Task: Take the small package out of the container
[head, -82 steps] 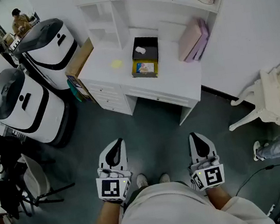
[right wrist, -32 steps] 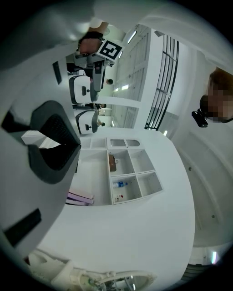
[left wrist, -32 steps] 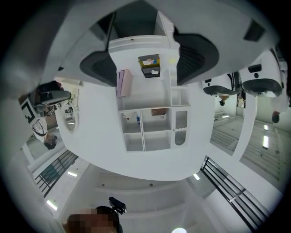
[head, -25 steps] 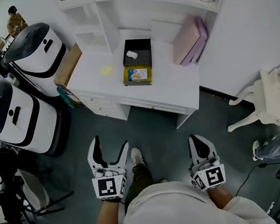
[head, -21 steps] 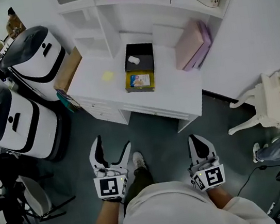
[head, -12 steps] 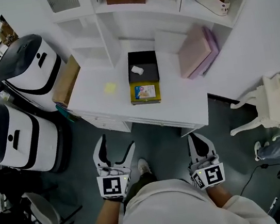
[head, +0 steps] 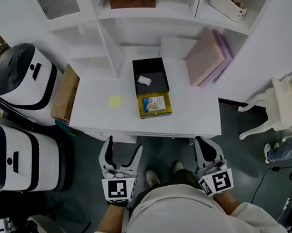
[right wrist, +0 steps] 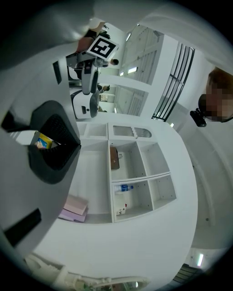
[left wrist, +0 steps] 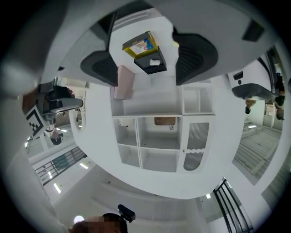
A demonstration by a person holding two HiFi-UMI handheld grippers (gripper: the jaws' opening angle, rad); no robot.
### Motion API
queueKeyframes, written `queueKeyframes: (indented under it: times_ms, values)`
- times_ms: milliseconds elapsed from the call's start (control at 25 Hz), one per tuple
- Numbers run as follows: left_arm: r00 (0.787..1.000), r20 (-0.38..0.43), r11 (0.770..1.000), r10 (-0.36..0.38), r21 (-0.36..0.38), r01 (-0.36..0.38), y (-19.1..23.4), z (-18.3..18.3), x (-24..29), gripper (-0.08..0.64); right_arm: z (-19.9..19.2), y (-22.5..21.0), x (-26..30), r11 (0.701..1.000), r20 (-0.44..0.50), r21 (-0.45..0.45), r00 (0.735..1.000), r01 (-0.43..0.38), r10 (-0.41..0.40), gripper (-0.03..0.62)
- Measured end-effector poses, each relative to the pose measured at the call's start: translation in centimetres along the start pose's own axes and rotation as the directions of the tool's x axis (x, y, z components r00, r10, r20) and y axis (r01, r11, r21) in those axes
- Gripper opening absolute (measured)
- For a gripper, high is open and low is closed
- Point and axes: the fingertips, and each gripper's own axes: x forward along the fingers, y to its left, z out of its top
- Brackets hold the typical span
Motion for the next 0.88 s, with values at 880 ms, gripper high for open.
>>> queueKeyframes:
  times_ms: [880]
  values:
    - [0.979,-0.185,0.985,-0.081,0.134,0.107,0.4,-4.7,16.8,0.402,-3.3,-10.4,10.1,0.997,-0.056,0.070,0.998,-0.010,0.014,0.025]
